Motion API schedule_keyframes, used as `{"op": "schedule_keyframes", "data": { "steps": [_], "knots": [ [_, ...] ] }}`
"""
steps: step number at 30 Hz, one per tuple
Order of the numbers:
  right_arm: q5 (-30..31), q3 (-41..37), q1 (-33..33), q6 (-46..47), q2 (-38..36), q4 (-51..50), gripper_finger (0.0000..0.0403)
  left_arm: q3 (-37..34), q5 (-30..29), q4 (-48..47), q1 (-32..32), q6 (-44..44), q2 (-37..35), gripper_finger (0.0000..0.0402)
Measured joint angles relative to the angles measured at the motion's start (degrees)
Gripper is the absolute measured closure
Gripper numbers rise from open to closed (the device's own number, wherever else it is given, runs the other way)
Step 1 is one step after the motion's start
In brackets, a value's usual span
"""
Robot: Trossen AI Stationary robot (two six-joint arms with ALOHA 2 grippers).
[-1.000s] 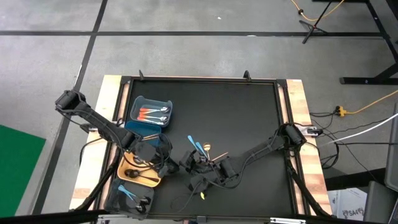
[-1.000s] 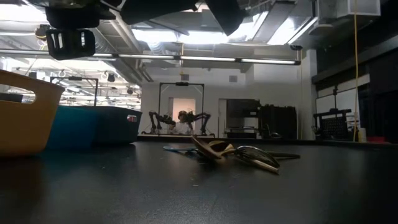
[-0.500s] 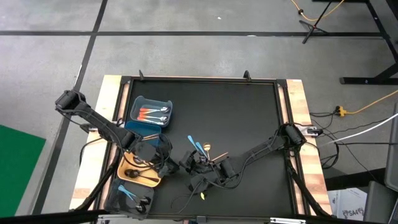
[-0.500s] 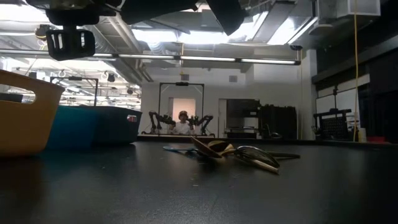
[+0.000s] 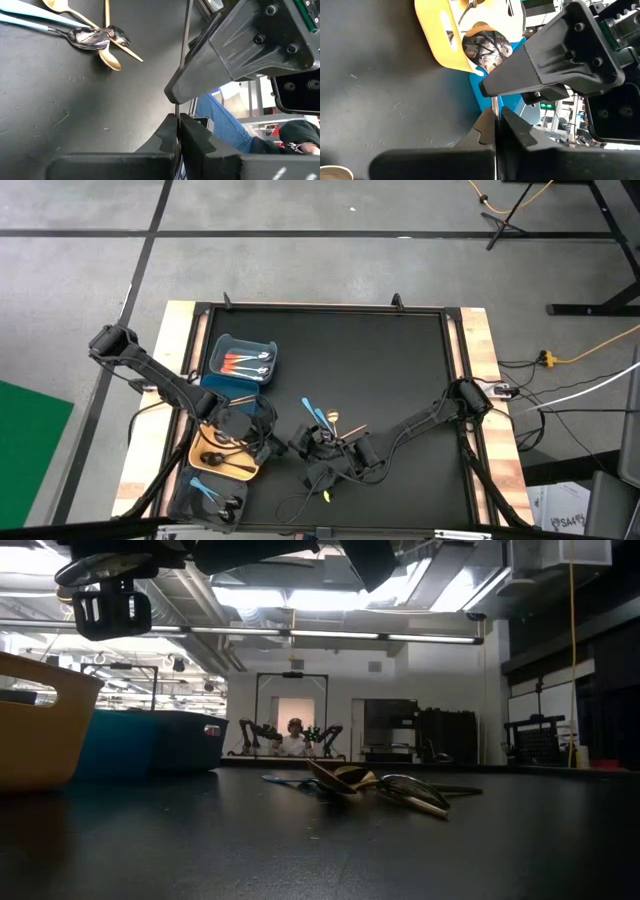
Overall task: Sort silverware by color (type)
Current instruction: Put the black spoon into the orange bin
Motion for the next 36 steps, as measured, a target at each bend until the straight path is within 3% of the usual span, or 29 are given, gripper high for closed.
{"op": "schedule_keyframes", "data": {
  "steps": [8, 14, 19, 27, 36],
  "knots": [
    [-4.14, 0.00, -0.11, 1.13, 0.00, 1.07, 0.0342, 0.02, 0.02, -0.61, -0.01, 0.24, -0.01, 0.0399],
    [-2.32, 0.00, 0.36, 6.21, -0.01, 0.69, 0.0300, 0.02, 0.30, -4.25, -0.01, 0.91, -0.07, 0.0399],
    [0.99, -0.02, 2.54, 7.45, 0.00, 0.25, 0.0297, 0.08, 0.47, -7.13, -0.96, 3.10, -2.61, 0.0400],
    [9.51, -0.02, 7.43, 9.70, 0.00, -7.10, 0.0297, 0.09, 0.55, -21.00, -6.28, 1.67, -11.59, 0.0400],
    [11.16, -0.04, 8.22, 27.49, 0.00, -24.51, 0.0297, 0.09, 3.47, -36.72, -16.63, -4.25, -17.42, 0.0400]
  ]
}}
